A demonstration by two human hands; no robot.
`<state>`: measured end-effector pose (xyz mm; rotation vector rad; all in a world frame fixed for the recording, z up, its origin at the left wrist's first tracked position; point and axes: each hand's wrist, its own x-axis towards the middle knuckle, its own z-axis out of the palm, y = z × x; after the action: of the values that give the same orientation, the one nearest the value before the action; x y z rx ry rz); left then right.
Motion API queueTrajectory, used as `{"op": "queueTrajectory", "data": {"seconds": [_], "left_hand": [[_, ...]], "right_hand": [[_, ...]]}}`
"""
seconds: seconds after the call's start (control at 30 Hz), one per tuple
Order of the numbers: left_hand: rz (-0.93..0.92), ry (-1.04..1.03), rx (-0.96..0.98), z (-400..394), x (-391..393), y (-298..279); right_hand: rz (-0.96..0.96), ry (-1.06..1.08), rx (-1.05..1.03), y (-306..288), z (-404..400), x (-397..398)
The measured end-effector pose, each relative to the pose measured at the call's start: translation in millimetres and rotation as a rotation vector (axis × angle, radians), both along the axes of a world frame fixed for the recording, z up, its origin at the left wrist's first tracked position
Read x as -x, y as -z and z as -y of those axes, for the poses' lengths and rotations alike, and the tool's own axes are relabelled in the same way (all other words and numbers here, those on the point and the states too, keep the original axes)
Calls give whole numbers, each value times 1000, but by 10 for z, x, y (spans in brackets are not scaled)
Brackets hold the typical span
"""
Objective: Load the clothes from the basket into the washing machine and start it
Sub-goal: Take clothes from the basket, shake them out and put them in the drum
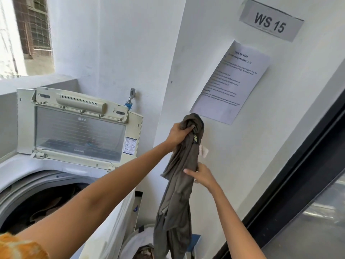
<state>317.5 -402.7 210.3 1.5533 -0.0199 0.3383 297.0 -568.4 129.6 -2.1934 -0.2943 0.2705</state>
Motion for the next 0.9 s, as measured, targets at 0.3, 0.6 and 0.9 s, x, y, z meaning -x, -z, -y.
{"op": "queueTrajectory", "data": {"seconds": [0.3, 0.6, 0.9], "left_hand": [[-72, 16, -361, -838, 59, -167], [-51, -48, -157, -1197, 121, -331], [-5, 224, 95, -679, 211, -464]], "right_hand": [[479, 387, 348, -710, 459, -201], [511, 423, 117, -1013, 561, -177], [281, 244, -662, -1302, -390, -32]]}}
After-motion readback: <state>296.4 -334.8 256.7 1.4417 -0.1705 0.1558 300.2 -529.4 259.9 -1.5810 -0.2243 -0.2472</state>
